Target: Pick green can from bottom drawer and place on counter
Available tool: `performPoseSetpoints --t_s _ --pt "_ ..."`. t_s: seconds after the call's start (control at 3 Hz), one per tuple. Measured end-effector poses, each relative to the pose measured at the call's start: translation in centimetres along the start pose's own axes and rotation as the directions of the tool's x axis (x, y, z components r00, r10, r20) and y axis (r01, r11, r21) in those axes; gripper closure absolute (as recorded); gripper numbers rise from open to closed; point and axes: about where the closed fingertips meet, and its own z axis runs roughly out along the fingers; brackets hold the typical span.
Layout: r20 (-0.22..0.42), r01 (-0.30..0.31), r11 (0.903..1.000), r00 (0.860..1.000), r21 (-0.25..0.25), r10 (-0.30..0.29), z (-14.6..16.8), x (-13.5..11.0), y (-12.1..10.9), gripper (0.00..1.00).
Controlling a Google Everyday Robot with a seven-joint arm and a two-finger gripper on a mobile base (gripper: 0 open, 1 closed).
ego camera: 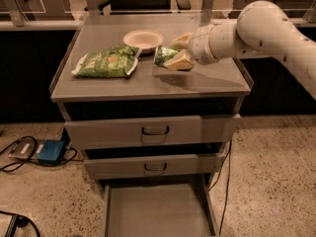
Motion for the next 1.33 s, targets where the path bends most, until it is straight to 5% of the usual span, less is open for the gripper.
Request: performPoseSetpoints --t_s 0.67,1.0,1.33 --pt "0.000 0.000 1.0000 1.000 0.000 0.000 0.01 0.00 0.00 0.11" --pt "0.000 0.000 1.0000 1.000 0.000 0.000 0.01 0.00 0.01 0.00" --pt "0.000 0.000 1.0000 1.000 0.000 0.000 0.01 0.00 0.01 0.00"
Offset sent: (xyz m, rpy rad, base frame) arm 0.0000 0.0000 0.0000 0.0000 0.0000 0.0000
